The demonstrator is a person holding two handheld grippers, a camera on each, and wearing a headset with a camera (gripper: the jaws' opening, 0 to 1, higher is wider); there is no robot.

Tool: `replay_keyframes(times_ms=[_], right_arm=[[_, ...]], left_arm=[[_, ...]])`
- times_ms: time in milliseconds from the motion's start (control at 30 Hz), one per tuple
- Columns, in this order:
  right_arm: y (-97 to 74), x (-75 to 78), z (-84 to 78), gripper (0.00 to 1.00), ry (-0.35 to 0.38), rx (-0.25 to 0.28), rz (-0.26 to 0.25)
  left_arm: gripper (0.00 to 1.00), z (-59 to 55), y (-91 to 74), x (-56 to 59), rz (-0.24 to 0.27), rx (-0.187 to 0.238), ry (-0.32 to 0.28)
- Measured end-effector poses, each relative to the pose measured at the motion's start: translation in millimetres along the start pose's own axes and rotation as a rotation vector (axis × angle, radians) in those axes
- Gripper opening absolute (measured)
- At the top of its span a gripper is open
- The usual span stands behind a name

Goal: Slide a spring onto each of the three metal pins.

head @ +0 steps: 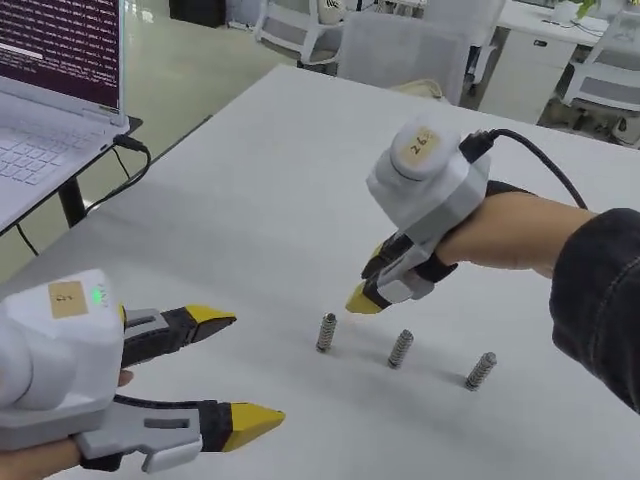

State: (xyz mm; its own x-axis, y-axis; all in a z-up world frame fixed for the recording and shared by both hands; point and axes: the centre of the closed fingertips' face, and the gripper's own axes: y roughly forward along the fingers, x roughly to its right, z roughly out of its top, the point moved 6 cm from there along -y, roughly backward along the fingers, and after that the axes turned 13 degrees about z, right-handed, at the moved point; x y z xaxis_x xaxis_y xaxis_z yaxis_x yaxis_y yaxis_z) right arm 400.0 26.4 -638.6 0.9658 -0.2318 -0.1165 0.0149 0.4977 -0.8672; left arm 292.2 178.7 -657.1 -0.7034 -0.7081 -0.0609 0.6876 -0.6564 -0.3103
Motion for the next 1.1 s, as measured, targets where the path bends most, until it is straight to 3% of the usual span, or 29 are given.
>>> replay_keyframes(times_ms=[500,733,1100], right_arm=[[-56.2,-22.0,-6.3,0.26,0.013,0.182,-0.117],[-78.9,-32.9,-23.1,0.26,0.038,0.261,-0.170],[-107.6,-54.1,-59.2,0.26,0.096,0.384,-0.259]], left_arm=[[0.57,17.0,4.1,4.2,-0.011,0.018,0.011],[0.57,27.2,9.1,11.0,-0.025,0.031,0.028],[0.57,31.6,9.8,17.7,-0.032,0.033,0.041]])
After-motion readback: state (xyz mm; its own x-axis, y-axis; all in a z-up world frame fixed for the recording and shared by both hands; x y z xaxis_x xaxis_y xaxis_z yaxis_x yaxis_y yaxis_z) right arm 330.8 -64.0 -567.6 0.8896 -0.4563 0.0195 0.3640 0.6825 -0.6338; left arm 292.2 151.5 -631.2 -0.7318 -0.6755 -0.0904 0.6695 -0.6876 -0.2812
